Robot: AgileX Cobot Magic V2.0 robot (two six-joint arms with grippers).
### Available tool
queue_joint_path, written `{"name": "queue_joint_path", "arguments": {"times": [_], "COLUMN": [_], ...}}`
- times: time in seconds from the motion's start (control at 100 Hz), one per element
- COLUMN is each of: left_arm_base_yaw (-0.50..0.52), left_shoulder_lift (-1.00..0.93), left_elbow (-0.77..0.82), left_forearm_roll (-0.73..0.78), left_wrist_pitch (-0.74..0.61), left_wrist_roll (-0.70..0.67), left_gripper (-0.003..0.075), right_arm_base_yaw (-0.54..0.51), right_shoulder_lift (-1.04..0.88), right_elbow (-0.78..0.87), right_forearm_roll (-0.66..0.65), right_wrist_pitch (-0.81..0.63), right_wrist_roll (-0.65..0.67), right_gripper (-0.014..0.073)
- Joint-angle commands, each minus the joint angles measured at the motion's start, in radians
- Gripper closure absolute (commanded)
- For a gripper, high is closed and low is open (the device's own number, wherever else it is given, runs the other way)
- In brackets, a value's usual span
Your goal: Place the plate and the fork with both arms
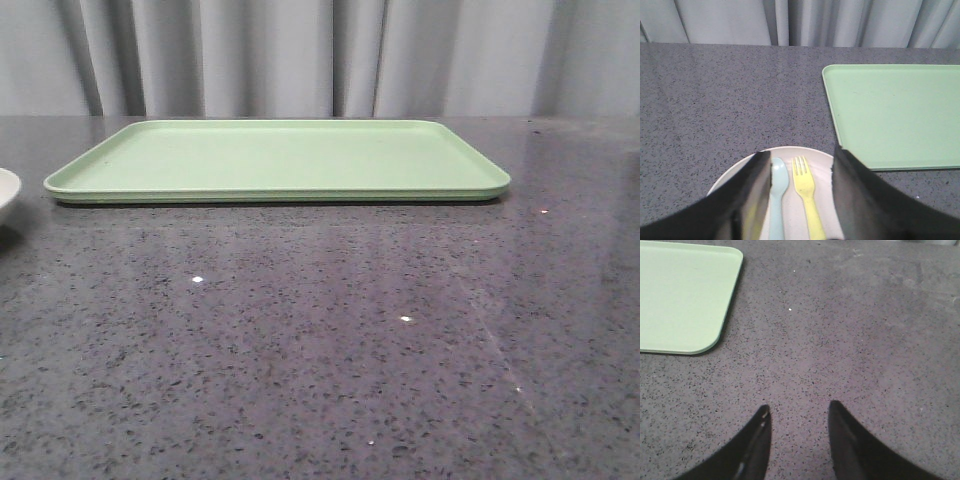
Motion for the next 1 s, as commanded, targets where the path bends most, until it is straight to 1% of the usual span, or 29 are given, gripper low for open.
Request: {"name": "queue_joint_path", "arguments": {"times": [0.0, 0.04, 0.08, 0.22, 0.3, 0.35, 0.5, 0.66, 0.86, 0.99], "left_arm_base_yaw": [0.001, 0.001, 0.001, 0.001, 0.003, 0.012, 0.069, 0.143, 0.204, 0.224], "left_shoulder_lift": [0.012, 0.012, 0.012, 0.016, 0.018, 0.023, 0.046, 0.095, 0.231, 0.323], "left_elbow": [-0.038, -0.038, -0.038, -0.032, -0.034, -0.042, -0.095, -0.125, -0.162, -0.18], "left_forearm_roll": [-0.02, -0.02, -0.02, -0.048, -0.038, 0.015, 0.148, 0.148, 0.141, 0.128], "left_wrist_pitch": [-0.099, -0.11, -0.124, -0.179, -0.182, -0.157, -0.029, 0.017, 0.083, 0.07], "left_wrist_roll": [0.001, 0.001, 0.001, 0.001, 0.001, 0.001, 0.001, 0.001, 0.001, 0.001], "left_gripper": [0.0259, 0.024, 0.0238, 0.0239, 0.0241, 0.0244, 0.0282, 0.0293, 0.0293, 0.0294], "right_arm_base_yaw": [-0.004, -0.004, -0.004, -0.004, -0.004, -0.004, -0.004, -0.004, -0.004, -0.004], "right_shoulder_lift": [0.024, 0.024, 0.024, 0.024, 0.024, 0.024, 0.024, 0.024, 0.024, 0.024], "right_elbow": [-0.042, -0.042, -0.041, -0.038, -0.035, -0.035, -0.035, -0.035, -0.035, -0.035], "right_forearm_roll": [0.008, 0.008, 0.008, 0.008, 0.008, 0.008, 0.008, 0.008, 0.008, 0.008], "right_wrist_pitch": [-0.057, -0.057, -0.059, -0.086, -0.079, -0.073, -0.047, -0.035, -0.034, -0.031], "right_wrist_roll": [-0.01, -0.01, -0.01, -0.01, -0.01, -0.01, -0.01, -0.01, -0.01, -0.01], "right_gripper": [0.0155, 0.013, 0.012, 0.012, 0.012, 0.012, 0.012, 0.012, 0.012, 0.012]}}
